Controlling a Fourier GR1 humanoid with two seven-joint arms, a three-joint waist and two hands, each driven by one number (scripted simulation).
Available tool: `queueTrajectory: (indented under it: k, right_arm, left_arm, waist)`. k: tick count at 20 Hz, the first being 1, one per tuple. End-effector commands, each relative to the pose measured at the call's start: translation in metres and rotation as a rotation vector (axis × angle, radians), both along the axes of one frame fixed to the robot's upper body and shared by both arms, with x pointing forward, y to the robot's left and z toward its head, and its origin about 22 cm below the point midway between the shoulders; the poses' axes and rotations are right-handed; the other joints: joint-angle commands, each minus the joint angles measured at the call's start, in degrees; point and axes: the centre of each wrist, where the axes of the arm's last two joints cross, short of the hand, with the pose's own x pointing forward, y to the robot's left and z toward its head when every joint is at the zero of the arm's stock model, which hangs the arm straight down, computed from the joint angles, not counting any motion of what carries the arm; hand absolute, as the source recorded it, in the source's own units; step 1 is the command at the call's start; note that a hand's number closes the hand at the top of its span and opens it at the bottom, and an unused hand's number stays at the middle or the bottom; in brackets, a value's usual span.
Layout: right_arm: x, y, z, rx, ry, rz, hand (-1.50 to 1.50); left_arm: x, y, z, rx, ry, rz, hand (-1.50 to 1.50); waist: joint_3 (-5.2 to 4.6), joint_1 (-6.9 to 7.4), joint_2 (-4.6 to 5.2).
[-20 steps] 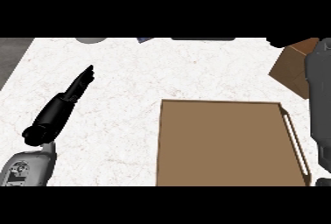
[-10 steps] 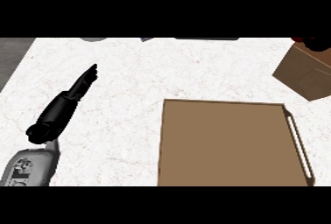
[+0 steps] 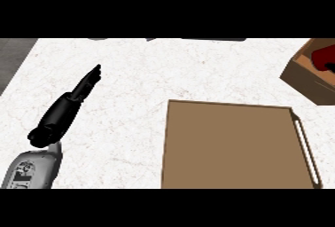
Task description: Pick the can from the tray and place it in the cardboard box
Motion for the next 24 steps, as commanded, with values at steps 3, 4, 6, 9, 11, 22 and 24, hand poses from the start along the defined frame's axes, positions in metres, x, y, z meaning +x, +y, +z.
queueTrajectory:
  k: [3,4,6,9,11,22,24]
  right_arm:
    - [-0.017,-0.033,-0.004,0.074,0.153,0.104,-1.5]
    - [-0.018,-0.034,-0.008,0.085,0.15,0.136,-1.5]
    - [-0.016,-0.031,-0.004,0.15,0.093,0.214,-1.5]
    - [-0.01,-0.022,-0.013,0.294,-0.107,0.239,-1.5]
    - [-0.003,-0.015,-0.002,0.487,-0.269,0.245,-1.5]
    - [-0.041,-0.068,-0.009,1.085,-0.577,-0.076,-1.5]
    - [-0.05,-0.079,-0.008,1.069,-0.624,-0.118,-1.5]
  left_arm:
    - [0.001,0.007,0.002,0.007,-0.005,-0.007,0.0]
    - [-0.008,0.006,-0.002,0.009,-0.021,-0.003,0.0]
    - [0.008,0.008,-0.001,0.001,0.007,0.014,0.0]
    - [0.006,0.006,0.009,0.0,0.004,0.004,0.0]
    - [0.005,-0.003,0.0,0.001,-0.006,0.017,0.0]
    - [0.012,-0.013,0.018,-0.002,-0.021,0.01,0.0]
    - [0.011,-0.008,0.016,0.0,-0.035,-0.01,0.0]
  waist:
    - [0.17,0.39,0.31]
    - [0.17,0.53,0.13]
    - [0.15,-0.51,0.2]
    - [0.28,-0.08,0.07]
    - [0.31,-0.56,0.03]
    - [0.39,-0.02,0.65]
    - [0.42,0.64,1.0]
